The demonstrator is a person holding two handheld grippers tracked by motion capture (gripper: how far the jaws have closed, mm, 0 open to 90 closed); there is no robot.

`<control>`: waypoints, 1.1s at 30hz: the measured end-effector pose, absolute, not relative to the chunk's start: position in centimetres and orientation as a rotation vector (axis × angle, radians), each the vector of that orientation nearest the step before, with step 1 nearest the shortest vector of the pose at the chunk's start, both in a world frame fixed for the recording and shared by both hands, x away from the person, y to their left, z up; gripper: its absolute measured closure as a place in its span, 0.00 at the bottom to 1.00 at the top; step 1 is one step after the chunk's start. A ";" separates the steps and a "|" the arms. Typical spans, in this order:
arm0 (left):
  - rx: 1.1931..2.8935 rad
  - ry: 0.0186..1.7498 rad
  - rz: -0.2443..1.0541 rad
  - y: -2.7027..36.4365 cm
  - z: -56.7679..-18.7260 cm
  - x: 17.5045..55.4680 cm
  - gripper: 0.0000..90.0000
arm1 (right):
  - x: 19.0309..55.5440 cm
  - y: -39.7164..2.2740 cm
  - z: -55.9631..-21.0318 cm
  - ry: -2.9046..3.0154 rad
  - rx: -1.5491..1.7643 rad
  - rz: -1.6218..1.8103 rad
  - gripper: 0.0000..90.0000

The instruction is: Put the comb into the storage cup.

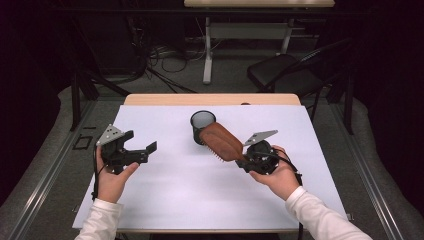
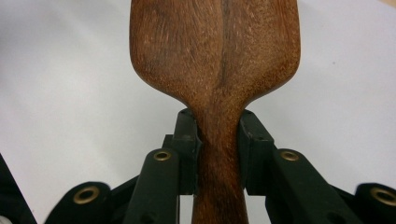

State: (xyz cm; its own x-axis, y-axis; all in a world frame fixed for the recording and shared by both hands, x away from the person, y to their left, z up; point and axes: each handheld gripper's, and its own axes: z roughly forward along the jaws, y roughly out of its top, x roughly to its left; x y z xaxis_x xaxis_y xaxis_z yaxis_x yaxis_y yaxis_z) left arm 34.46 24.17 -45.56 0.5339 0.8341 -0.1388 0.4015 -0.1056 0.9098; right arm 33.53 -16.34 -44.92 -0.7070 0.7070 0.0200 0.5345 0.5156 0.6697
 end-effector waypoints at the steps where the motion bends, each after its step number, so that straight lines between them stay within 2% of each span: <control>1: 1.716 1.044 0.511 24.2 -45.6 34.5 0.02 | 33.6 -16.3 -44.7 2.499 1.051 0.980 0.80; 33: 1.730 1.029 0.501 23.5 -46.0 34.7 0.02 | 37.4 -13.6 -42.3 2.445 0.980 1.053 0.80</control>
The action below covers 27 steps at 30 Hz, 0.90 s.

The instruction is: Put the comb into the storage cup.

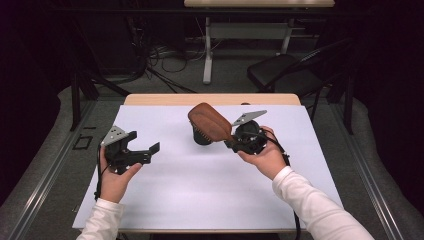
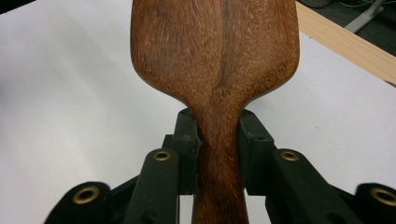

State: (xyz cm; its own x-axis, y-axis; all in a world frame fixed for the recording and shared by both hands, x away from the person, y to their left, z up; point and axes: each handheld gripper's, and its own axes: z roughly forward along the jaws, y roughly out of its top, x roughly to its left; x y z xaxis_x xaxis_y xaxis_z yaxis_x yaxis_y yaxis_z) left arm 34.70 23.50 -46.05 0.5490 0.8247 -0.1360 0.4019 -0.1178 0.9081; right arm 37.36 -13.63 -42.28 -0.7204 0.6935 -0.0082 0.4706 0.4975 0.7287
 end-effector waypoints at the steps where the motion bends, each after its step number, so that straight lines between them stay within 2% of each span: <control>1: 1.729 1.028 0.500 23.5 -46.0 34.7 0.02 | 37.4 -13.6 -42.2 2.441 0.984 1.057 0.80; 27: 1.719 1.025 0.475 23.3 -45.9 34.8 0.03 | 39.3 -12.0 -42.2 2.403 1.009 1.099 0.80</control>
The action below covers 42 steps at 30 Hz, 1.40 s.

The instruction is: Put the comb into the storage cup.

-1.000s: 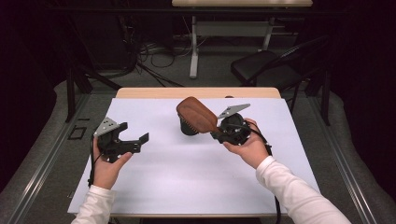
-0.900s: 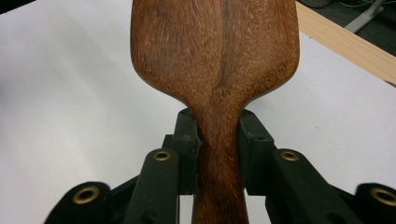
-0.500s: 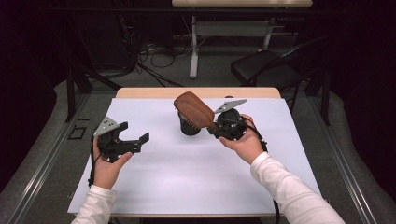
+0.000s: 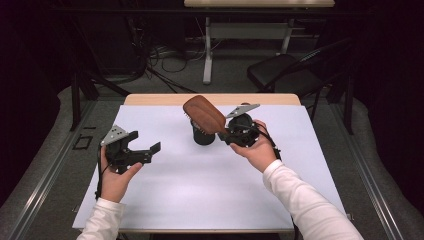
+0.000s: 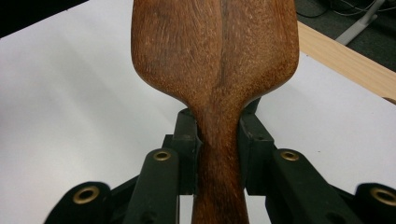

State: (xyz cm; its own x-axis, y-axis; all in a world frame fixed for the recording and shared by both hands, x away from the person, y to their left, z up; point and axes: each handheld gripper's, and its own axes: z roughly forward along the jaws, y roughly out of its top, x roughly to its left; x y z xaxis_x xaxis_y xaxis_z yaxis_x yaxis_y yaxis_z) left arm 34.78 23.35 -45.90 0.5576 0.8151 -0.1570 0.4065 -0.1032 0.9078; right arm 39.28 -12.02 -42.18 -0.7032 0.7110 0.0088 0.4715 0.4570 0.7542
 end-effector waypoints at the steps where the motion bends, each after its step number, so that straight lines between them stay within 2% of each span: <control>1: 1.720 1.025 0.470 23.3 -45.9 34.8 0.03 | 39.3 -12.0 -42.2 2.406 1.009 1.101 0.80; 8: 1.723 1.027 0.442 23.1 -45.8 34.9 0.03 | 39.6 -11.8 -42.5 2.410 0.989 1.111 0.80; 14: 1.683 1.029 0.361 22.8 -45.7 35.2 0.04 | 39.7 -11.7 -42.5 2.413 0.958 1.136 0.80; 42: 1.737 0.999 0.302 20.5 -42.2 37.7 0.08 | 38.9 -11.2 -42.1 2.392 0.936 1.168 0.80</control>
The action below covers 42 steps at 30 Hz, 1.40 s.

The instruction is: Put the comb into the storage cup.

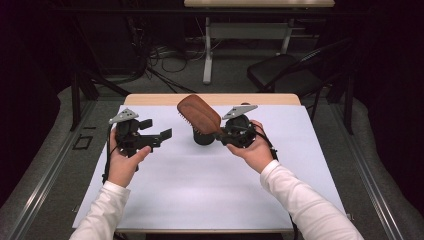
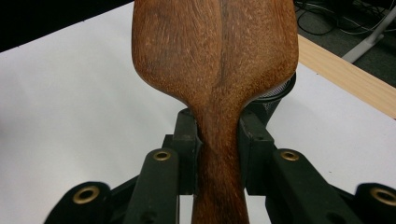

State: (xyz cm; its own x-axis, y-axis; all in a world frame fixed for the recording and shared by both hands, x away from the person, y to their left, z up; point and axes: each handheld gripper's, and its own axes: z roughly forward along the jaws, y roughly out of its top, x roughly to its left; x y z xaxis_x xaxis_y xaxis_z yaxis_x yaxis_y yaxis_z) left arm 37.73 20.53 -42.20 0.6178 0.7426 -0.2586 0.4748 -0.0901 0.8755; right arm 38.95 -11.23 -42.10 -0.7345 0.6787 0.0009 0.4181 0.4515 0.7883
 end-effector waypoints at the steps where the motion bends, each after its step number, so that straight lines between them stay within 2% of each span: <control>1: 1.744 0.996 0.302 20.5 -42.1 37.8 0.08 | 38.9 -11.2 -42.1 2.391 0.928 1.171 0.80; 29: 1.744 1.033 0.219 18.1 -38.4 40.6 0.08 | 38.6 -10.6 -42.0 2.359 0.899 1.250 0.80; 42: 1.722 1.050 0.203 17.9 -37.6 41.0 0.13 | 38.5 -10.4 -42.2 2.346 0.886 1.271 0.80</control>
